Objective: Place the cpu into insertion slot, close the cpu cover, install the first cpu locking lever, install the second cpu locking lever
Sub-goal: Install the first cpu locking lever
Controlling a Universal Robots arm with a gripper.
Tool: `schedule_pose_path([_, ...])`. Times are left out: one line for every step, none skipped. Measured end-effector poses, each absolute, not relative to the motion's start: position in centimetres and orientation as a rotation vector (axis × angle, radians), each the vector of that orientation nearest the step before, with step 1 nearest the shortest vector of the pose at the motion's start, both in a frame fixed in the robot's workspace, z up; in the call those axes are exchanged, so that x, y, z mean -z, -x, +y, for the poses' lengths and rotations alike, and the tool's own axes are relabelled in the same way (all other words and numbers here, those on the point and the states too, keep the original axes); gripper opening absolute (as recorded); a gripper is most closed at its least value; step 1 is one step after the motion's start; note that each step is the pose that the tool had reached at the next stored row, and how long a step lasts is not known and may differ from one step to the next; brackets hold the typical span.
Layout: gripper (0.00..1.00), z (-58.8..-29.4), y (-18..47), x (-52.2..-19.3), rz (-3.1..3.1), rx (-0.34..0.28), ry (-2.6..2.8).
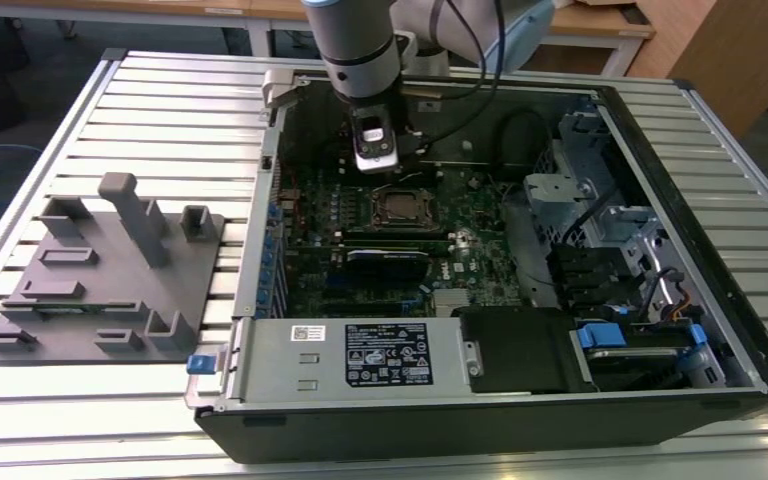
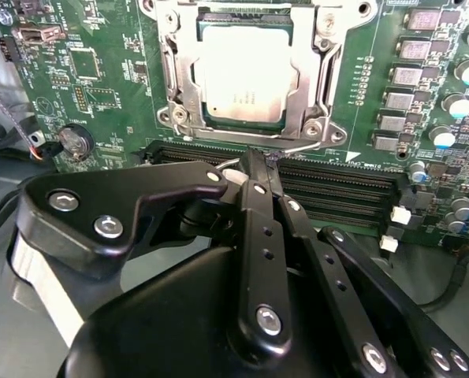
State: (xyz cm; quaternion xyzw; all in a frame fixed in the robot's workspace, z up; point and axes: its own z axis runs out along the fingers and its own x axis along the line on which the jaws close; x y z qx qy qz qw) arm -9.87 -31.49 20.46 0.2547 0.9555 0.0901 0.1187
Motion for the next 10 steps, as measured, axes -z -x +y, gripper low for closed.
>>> schedule_pose_path([0.10, -31.49, 9.88, -20.46, 2.794, -0.263, -0.745])
schedule_pose_path([0.10, -31.50, 9.88, -20.46, 2.794, -0.263, -0.746])
schedule_pose_path([0.10, -31.49, 9.88, -20.45, 2.794, -0.263, -0.746])
schedule_pose_path([0.10, -31.49, 9.88, -20.45, 2.794, -0.263, -0.746])
schedule_pose_path([0.10, -31.49, 9.86, -20.44, 2.794, -0.264, -0.746])
schedule_pose_path([0.10, -31.49, 9.80, -20.43, 2.793, -0.263, -0.746])
schedule_pose_path([0.10, -31.48, 9.69, -20.41, 2.793, -0.263, -0.747])
schedule_pose_path([0.10, -31.49, 9.57, -20.40, 2.793, -0.262, -0.748])
schedule_pose_path([0.10, -31.48, 9.45, -20.39, 2.792, -0.261, -0.750])
schedule_pose_path([0.10, -31.48, 9.32, -20.37, 2.792, -0.261, -0.752])
